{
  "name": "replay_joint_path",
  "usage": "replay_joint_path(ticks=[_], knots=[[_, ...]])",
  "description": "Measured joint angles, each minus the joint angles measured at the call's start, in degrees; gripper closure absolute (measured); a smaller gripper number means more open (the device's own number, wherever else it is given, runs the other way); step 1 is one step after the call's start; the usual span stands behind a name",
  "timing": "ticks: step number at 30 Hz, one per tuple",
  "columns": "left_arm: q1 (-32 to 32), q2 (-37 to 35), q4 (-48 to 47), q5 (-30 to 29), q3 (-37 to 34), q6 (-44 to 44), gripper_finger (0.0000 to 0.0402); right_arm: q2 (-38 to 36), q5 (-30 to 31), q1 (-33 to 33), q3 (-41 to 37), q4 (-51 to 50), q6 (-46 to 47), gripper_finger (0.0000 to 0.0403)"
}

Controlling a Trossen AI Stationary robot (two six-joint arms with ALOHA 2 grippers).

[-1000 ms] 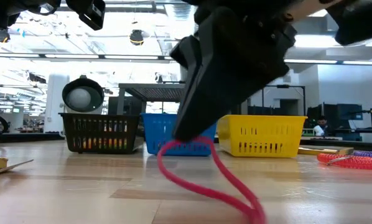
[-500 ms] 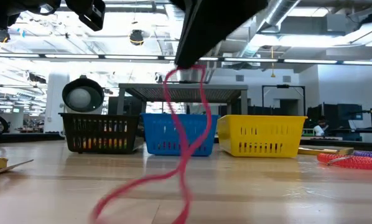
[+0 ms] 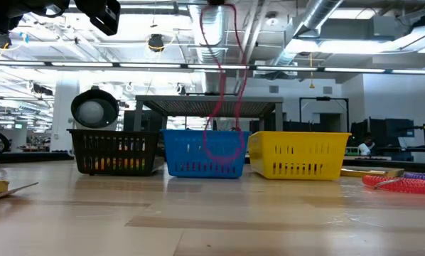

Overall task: Pick & Place Office Desk Supplies
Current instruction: Put the red rubber band into the blue basket

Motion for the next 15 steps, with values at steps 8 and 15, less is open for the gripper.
replay_joint_path(ticks=[8, 15], knots=[[0.0, 0.0, -0.2, 0.0, 0.0, 0.0, 0.0238, -3.8, 1.7, -1.3, 4.3, -2.4, -2.1, 0.0403], [0.0, 0.0, -1.6, 0.0, 0.0, -0.3, 0.0238, -10.8, 1.0, -1.7, 4.2, 1.2, -4.1, 0.0403]])
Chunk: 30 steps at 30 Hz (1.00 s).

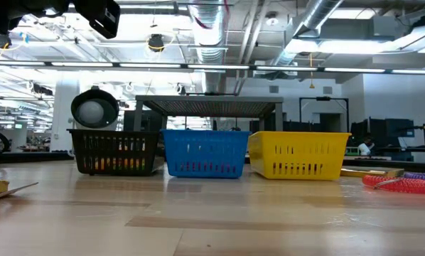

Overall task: Pick & Place Office Desk Supplies
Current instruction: Put the red rubber band into the blue basket

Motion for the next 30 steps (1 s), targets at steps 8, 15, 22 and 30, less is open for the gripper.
replay_joint_path(ticks=[8, 15, 22, 30], knots=[[0.0, 0.0, -0.1, 0.0, 0.0, -1.1, 0.0238, -3.1, -3.9, -0.6, -1.7, 1.8, -1.6, 0.0403], [0.0, 0.0, -0.1, 0.0, 0.0, -1.2, 0.0238, -9.5, -7.1, -2.8, -16.9, 12.3, -1.5, 0.0403], [0.0, 0.0, -0.8, 0.0, 0.0, -1.4, 0.0238, -24.3, -13.8, -5.0, -40.8, 35.8, -1.6, 0.0403], [0.0, 0.0, -0.7, 0.0, 0.0, -1.4, 0.0238, -38.6, -22.4, -9.0, -66.2, 63.8, -2.0, 0.0403]])
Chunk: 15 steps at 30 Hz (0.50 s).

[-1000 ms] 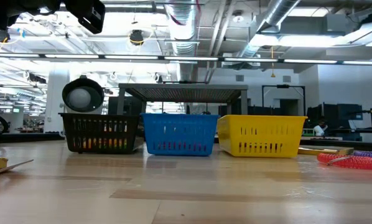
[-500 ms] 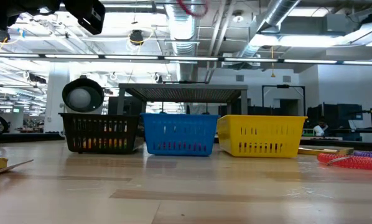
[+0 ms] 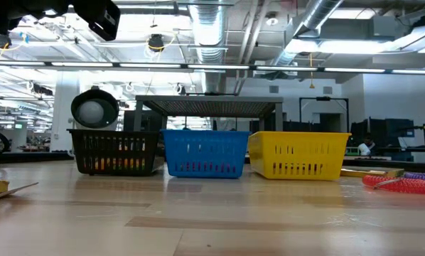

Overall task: Pick & Place Office Desk Supplies
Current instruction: Put the red rubber band into the blue basket

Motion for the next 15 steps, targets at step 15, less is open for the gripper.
replay_joint_path(ticks=[15], knots=[[0.0, 0.0, -0.2, 0.0, 0.0, 0.4, 0.0238, 7.0, -11.7, -10.3, -17.3, 32.2, 2.6, 0.0403]])
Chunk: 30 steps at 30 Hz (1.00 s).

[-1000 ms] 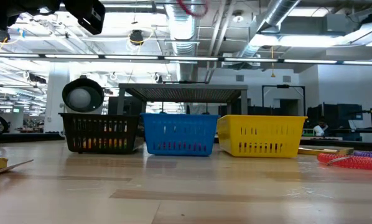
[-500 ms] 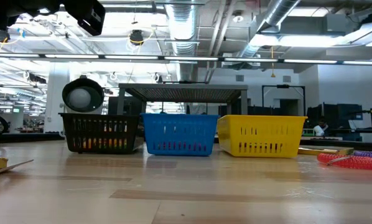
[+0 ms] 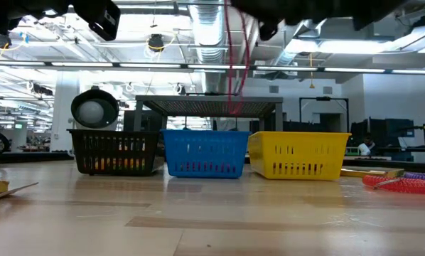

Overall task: Pick & Place Office Desk Supplies
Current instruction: Put the red rubber band into the blue basket

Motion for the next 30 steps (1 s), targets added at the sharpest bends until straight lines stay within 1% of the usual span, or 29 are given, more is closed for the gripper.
replay_joint_path(ticks=[6, 9, 15, 17, 22, 30], knots=[[0.0, 0.0, -0.2, 0.0, 0.0, 0.0, 0.0238, 6.5, -3.4, -3.6, 0.0, 4.1, 2.3, 0.0403], [0.0, 0.0, -0.3, 0.0, 0.0, 0.0, 0.0238, 8.8, -3.5, -4.6, 0.0, 4.9, 3.2, 0.0403], [0.0, 0.0, -0.4, 0.0, 0.0, 0.0, 0.0238, 12.4, -3.9, -4.8, 0.0, 9.6, 3.2, 0.0403], [0.0, 0.0, -0.4, 0.0, 0.0, 0.0, 0.0238, 12.9, -3.8, -5.3, 0.0, 9.8, 3.1, 0.0403], [0.0, 0.0, -0.4, 0.0, 0.0, 0.0, 0.0238, 12.9, 0.1, -7.0, 0.0, 7.0, 3.0, 0.0403], [0.0, 0.0, -0.5, 0.0, 0.0, 0.0, 0.0238, 12.2, 0.2, -9.0, 0.0, 8.2, 2.0, 0.0403]])
